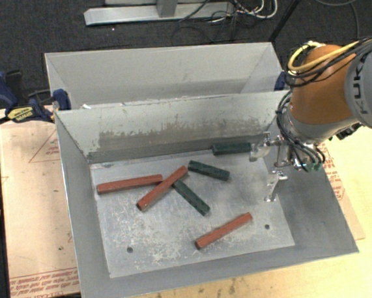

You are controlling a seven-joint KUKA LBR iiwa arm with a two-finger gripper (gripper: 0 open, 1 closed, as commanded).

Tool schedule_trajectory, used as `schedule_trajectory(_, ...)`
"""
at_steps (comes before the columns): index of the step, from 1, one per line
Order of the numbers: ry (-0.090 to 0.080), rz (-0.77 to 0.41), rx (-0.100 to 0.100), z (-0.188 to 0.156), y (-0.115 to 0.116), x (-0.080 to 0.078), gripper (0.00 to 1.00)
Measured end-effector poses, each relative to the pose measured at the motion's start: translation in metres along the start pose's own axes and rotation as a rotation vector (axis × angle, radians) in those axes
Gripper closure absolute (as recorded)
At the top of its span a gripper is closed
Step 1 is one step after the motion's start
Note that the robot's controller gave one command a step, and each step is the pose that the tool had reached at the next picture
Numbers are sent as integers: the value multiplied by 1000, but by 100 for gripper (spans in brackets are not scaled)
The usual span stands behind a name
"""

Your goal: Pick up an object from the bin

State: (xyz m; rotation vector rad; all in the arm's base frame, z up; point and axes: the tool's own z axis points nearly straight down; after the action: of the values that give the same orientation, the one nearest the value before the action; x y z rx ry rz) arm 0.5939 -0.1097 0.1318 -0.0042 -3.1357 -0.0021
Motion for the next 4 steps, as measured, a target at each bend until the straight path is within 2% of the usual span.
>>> schedule_trajectory(1,-7,-2,1,-5,0,-2,0)
schedule_trajectory(2,-9,-4,1,16,28,36,0)
schedule_trajectory(3,-24,-8,3,56,20,79,100)
schedule_trajectory(4,-9,-9,1,59,20,83,0)
